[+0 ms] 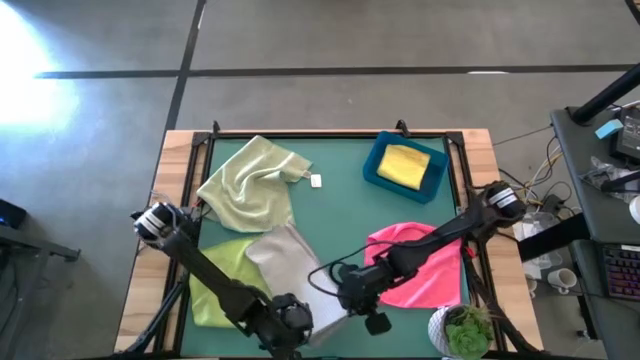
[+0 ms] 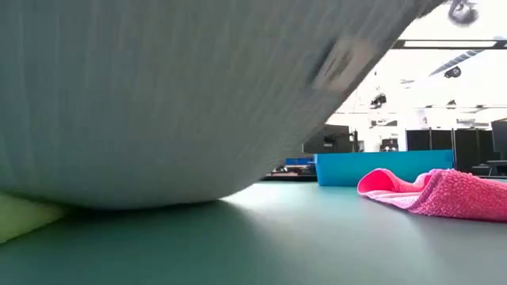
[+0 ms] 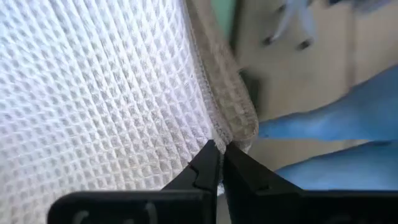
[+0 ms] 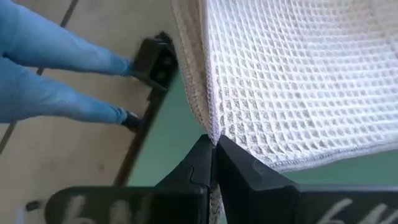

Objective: Fold microfiber towels
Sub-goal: Fold the gray microfiber cloth

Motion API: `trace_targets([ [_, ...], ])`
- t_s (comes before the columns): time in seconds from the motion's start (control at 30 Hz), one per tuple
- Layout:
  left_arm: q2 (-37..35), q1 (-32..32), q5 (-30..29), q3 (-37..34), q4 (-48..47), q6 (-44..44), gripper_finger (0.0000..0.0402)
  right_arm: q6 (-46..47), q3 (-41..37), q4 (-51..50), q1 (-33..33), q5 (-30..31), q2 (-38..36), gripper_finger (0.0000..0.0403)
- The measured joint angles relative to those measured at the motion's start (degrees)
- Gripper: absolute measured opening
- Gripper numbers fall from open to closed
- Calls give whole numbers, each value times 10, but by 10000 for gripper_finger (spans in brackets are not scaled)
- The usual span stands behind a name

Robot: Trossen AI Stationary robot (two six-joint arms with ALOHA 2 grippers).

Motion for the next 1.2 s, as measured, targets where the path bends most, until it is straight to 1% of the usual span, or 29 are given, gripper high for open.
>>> trace_targets([
  [0.17,-15,-4,-4,36,-2,-40,0,12,53,-82,22,29,-10,9],
  [0.3,-16,-6,-4,68,3,-67,0,9,94,-143,36,68,-11,9],
  [0.43,-15,-9,-4,86,-28,-76,0,-12,106,-149,36,110,-11,9],
  [0.57,-15,-10,-19,83,-112,-78,0,-35,103,-125,17,145,-3,9],
  [0.7,-14,-6,-38,78,-208,-102,0,-75,101,-109,-12,224,18,9],
  [0.77,-13,-4,-51,73,-263,-116,0,-96,100,-93,-28,251,35,9],
  [0.87,-12,-1,-65,73,-351,-159,0,-125,100,-64,-46,260,67,9],
  [1.0,-12,6,-75,69,-434,-182,0,-140,100,-36,-69,261,100,9],
  [1.13,-12,21,-77,62,-474,-182,0,-147,101,-20,-95,267,116,9],
  [1.2,-12,32,-76,49,-477,-182,0,-148,101,-10,-108,277,122,9],
])
